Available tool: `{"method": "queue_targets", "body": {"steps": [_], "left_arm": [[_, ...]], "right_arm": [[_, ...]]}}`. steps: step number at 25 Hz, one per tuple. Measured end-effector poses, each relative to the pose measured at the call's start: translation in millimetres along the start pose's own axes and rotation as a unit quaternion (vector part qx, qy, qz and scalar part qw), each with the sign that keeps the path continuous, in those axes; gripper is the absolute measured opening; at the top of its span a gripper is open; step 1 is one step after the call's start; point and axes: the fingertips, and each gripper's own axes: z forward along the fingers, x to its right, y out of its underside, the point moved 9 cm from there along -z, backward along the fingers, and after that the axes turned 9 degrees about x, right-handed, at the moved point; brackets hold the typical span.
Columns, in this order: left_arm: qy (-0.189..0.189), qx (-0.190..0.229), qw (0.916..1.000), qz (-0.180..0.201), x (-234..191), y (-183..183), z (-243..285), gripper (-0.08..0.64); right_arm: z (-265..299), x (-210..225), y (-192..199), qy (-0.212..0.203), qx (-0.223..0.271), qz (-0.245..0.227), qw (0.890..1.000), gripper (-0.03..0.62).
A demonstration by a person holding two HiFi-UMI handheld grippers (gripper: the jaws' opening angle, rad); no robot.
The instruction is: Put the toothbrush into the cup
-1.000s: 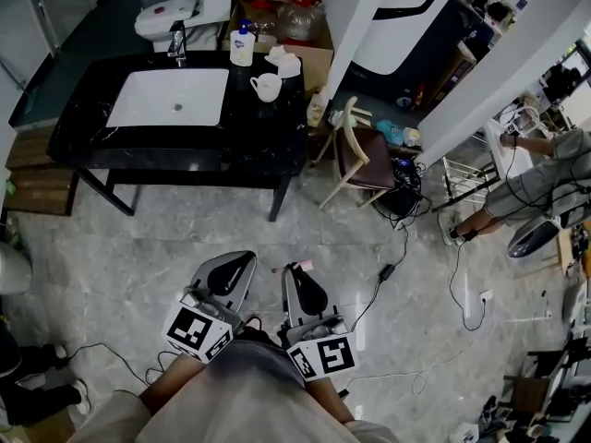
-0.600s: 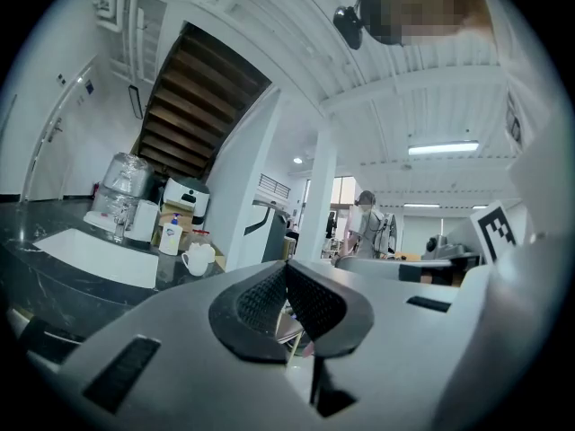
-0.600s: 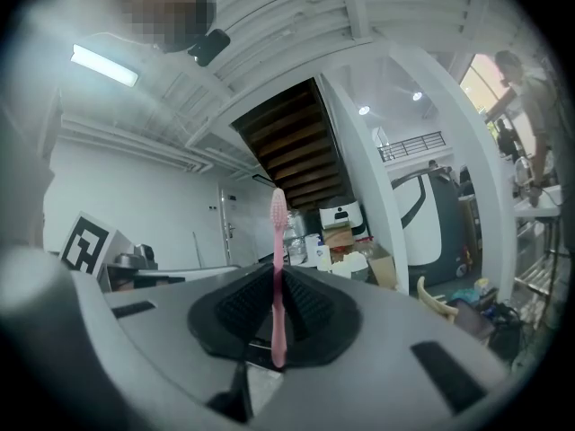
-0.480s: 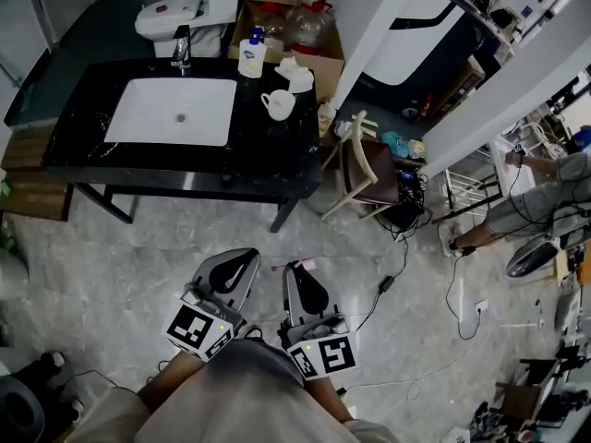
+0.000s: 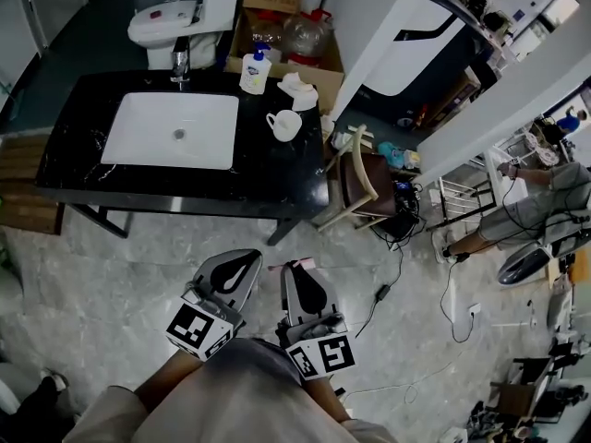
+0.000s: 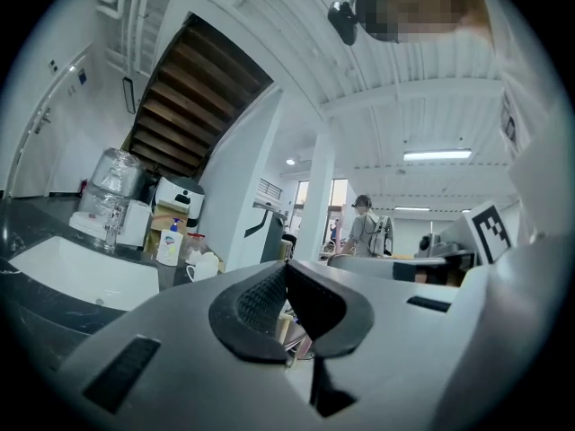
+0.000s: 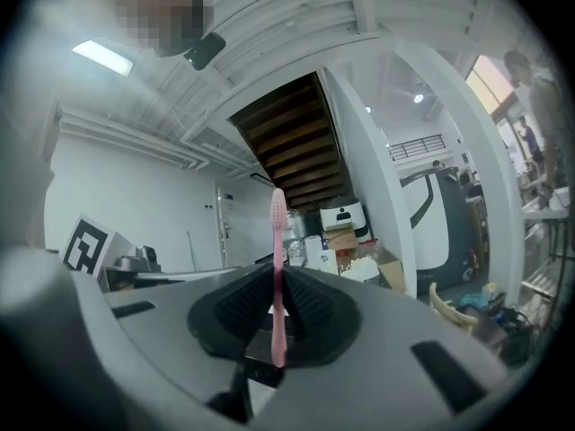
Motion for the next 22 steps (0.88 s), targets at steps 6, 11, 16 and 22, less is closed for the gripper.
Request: {"method": "queue_targets", "body": {"steps": [6,11,16,22], "left_arm": [[0.018,0.001,0.9998,-0.004,-25,-3,-2,0.011],[0.028,-0.007,0.9995,-0.016,-33,0,-3,0.011],[0.029,-0.019,0.9993,-0.016,-40,6,-3,0.011],[0.017,-0.001,0.9999,0.0,-46,-1,11,0.011]], "right_arm": [[20,-12,5,0.005,0.001,-0.003,1.0,0.038],[28,-15,9,0.003,-0.005,-0.003,1.0,0.038],[34,-13,10,0.006,-0.008,-0.004,1.0,0.038],[47,1,10,0.009,-0.004,-0.004,1.0,0.038]]}}
